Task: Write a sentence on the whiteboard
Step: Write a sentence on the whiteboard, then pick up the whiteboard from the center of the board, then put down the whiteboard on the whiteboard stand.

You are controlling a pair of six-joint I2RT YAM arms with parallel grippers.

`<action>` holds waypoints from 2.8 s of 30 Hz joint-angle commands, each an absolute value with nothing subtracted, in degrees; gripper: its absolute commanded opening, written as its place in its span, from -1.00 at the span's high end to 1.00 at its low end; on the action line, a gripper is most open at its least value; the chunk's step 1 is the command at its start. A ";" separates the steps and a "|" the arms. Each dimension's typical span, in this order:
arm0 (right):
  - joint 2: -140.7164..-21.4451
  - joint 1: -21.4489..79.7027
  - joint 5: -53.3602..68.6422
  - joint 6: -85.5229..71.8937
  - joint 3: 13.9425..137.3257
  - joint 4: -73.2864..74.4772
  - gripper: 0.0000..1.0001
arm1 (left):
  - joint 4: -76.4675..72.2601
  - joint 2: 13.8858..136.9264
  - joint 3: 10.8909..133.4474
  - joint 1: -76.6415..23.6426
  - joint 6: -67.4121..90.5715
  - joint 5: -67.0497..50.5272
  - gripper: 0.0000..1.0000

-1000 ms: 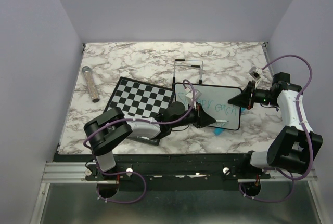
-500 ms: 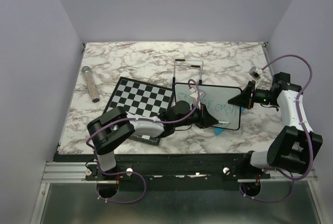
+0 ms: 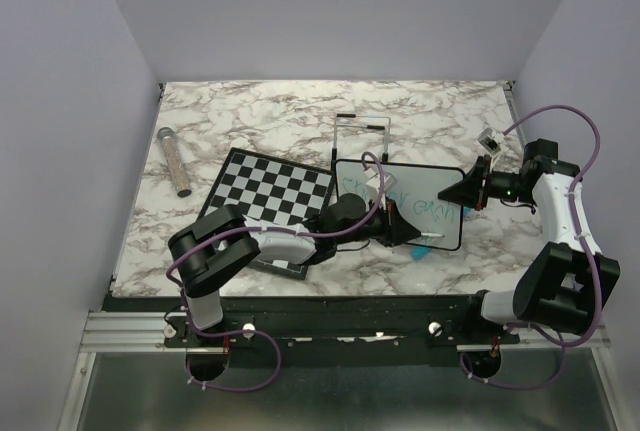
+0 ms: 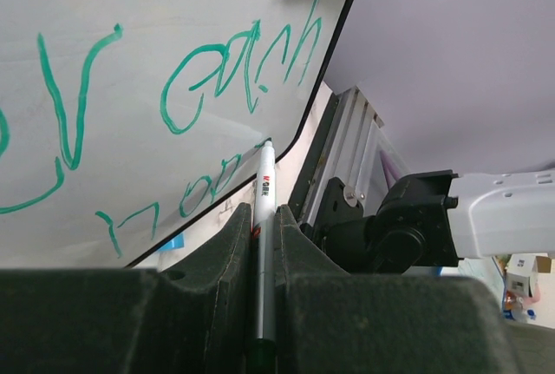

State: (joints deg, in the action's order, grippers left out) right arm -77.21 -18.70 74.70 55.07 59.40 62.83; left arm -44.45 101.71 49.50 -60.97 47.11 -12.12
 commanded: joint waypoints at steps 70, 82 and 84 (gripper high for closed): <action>-73.91 -18.98 83.93 59.06 69.69 73.64 0.99 | -14.68 37.01 20.22 -47.11 31.46 -3.16 1.00; -64.34 -22.15 80.16 11.55 66.37 24.83 0.99 | -15.82 32.43 14.59 -47.02 34.37 -3.16 1.00; -64.60 -22.15 79.72 3.80 66.01 15.50 0.99 | -15.56 32.00 14.68 -47.11 34.28 -3.08 1.00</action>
State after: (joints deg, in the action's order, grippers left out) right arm -66.41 -21.87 77.49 27.00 67.44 42.13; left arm -16.32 33.34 14.74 -47.31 33.85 -4.29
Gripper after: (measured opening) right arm 0.063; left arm 0.185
